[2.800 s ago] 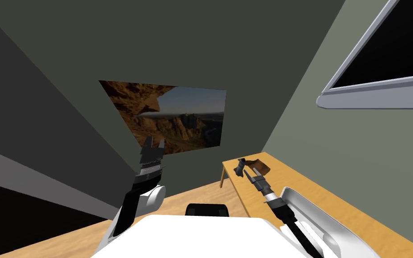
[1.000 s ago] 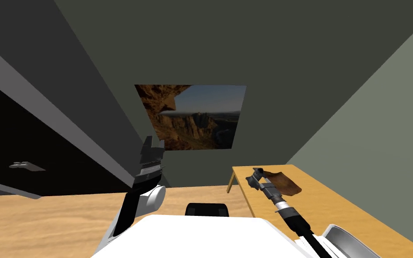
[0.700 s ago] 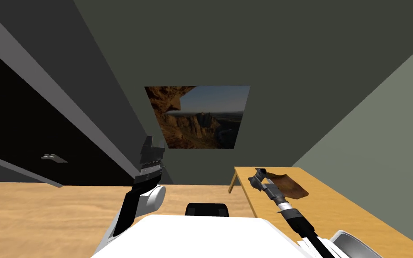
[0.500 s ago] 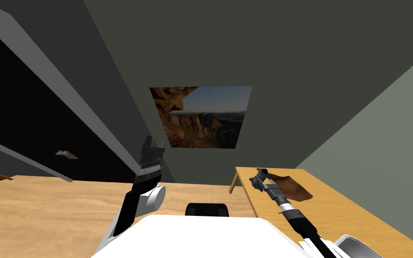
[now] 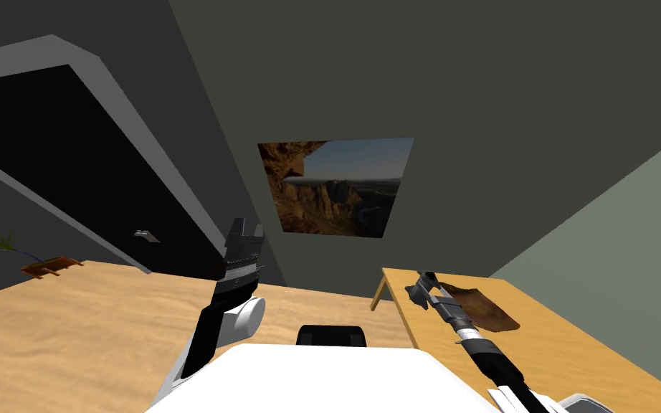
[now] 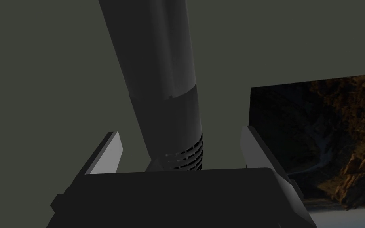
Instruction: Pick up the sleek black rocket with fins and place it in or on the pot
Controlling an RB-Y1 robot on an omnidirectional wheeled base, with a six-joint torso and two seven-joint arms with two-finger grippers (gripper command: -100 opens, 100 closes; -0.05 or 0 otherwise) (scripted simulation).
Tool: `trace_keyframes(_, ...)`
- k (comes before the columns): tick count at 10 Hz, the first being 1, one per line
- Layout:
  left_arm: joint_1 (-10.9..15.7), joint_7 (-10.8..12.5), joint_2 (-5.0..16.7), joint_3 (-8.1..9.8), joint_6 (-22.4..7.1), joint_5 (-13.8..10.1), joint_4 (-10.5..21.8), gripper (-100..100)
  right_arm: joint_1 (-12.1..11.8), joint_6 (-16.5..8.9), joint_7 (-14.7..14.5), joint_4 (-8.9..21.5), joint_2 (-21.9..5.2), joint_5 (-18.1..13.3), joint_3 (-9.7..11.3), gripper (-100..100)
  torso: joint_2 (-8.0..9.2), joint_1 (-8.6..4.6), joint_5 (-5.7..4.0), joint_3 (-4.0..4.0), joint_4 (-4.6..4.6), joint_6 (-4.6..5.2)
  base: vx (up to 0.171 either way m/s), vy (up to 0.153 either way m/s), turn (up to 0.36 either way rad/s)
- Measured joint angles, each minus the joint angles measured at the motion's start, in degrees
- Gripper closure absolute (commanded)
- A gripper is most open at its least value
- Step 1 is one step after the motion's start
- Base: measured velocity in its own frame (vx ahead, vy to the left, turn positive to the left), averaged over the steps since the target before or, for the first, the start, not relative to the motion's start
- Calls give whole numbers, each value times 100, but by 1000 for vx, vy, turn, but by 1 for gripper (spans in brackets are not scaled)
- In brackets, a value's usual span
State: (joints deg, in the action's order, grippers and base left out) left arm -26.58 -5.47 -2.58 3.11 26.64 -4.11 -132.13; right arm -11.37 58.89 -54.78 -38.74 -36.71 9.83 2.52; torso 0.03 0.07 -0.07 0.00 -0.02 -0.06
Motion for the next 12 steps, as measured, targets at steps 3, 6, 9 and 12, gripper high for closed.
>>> trace_keyframes(3,0,0,0,0,0,0,0,0,-47,-87,-198,50,-178,539,181,-100,0,-3,-1,0,0,0,-27,14,44)
trace_keyframes(6,1,0,0,0,0,0,0,0,185,164,-277,631,-327,928,418,-100,6,6,1,3,1,-3,-46,32,151)
trace_keyframes(9,0,0,0,0,0,0,0,0,211,151,-451,823,-537,1422,612,-100,4,4,1,3,1,-2,-41,31,140)
trace_keyframes(12,0,0,0,0,0,0,0,0,286,224,-428,974,-556,1579,659,100,-10,-13,-1,-6,-2,6,-2,2,1)
